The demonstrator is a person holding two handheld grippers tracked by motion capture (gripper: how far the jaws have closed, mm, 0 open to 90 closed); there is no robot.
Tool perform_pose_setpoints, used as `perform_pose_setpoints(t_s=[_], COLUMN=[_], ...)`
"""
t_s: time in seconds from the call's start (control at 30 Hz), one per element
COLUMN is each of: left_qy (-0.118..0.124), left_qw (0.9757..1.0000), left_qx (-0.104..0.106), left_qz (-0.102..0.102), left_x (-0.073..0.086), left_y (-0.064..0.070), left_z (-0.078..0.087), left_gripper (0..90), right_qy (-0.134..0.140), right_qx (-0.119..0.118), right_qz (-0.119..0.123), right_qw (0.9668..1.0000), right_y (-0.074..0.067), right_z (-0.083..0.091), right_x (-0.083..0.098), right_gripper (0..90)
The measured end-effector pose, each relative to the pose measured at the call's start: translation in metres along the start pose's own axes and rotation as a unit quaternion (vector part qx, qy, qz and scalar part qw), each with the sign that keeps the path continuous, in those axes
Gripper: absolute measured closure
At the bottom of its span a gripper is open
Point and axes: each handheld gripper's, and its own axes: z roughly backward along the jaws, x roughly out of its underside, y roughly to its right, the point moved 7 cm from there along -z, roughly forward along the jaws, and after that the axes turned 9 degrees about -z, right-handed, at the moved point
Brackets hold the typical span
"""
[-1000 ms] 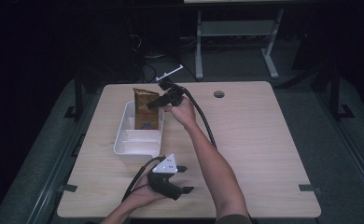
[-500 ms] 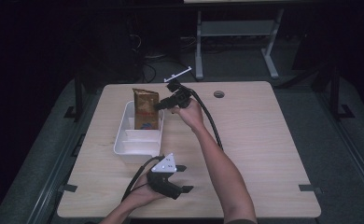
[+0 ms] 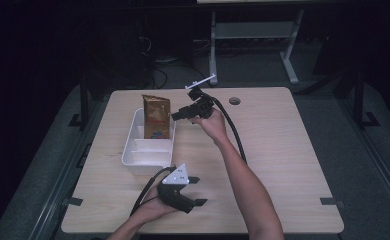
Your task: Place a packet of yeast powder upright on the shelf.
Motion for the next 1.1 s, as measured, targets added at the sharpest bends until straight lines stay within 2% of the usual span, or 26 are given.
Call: perform_pose_setpoints(t_s=[0.4, 1.1], left_qy=[-0.001, -0.003], left_qw=[1.0, 1.0], left_qx=[0.0, 0.0], left_qz=[0.001, 0.007], left_x=[0.0, 0.001], left_y=[0.0, -0.003], left_z=[-0.001, -0.002], left_gripper=[25.1, 24.2], right_qy=[0.006, 0.019], right_qx=[-0.008, -0.004], right_qz=[-0.014, -0.023], right_qw=[0.9999, 0.9995], right_y=[0.008, 0.017], right_z=[0.016, 0.052], right_x=[0.016, 0.04], right_gripper=[45.5, 42.5])
